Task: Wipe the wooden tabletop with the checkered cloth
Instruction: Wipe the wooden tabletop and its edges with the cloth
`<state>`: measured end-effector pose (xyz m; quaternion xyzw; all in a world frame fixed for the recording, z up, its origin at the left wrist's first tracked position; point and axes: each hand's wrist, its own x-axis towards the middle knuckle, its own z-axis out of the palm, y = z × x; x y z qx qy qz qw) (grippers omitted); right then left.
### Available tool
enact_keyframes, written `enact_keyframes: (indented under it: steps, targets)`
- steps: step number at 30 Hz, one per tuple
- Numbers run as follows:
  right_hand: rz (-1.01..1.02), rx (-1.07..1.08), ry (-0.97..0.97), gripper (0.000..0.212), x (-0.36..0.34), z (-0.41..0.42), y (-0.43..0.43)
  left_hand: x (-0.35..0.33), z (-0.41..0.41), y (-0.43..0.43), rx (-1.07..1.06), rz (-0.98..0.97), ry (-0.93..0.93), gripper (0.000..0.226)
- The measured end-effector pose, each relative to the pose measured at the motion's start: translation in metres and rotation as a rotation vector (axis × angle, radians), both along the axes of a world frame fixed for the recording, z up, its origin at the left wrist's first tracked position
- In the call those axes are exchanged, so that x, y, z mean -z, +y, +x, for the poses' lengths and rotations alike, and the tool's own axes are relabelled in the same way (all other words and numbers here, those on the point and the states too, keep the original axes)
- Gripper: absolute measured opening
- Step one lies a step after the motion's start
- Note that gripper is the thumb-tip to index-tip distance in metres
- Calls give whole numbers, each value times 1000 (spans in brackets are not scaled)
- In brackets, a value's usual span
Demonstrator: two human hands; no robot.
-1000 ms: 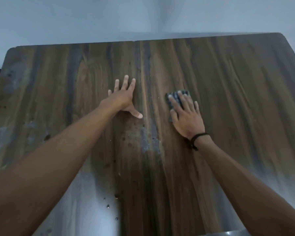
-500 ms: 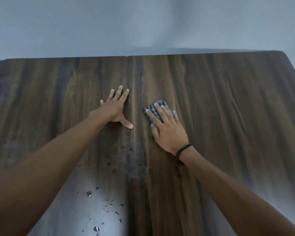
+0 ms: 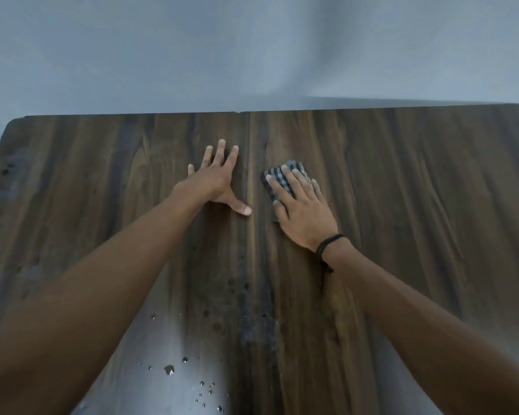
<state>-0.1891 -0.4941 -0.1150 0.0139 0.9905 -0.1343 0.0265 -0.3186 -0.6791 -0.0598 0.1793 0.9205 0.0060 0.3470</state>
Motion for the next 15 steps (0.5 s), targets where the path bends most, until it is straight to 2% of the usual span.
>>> enact_keyframes:
  steps: [1,4,5,8,9,12,13,15]
  targets:
    - [5,-18,2,54,-1,-5,7,0,-6,2,-4,-8,-8,153]
    - [-46,202,-23,56,-5,-26,19,2,-13,2,-3,-20,-27,152]
    - [-34,200,-24,56,-2,-27,13,4,-13,1,-2,-17,-24,152]
    - [9,-25,-18,56,-2,-25,14,7,-11,-3,18,14,4,151]
    - [8,-17,-14,56,-4,-33,24,8,-12,-4,22,23,11,151]
    - [-57,252,-26,57,-7,-63,32,10,-13,-4,22,27,-1,152]
    - [-47,253,-22,57,-5,-66,23,10,-14,-3,22,26,-1,152]
    - [-16,85,-5,57,-1,-63,12,11,-13,-4,30,28,12,152]
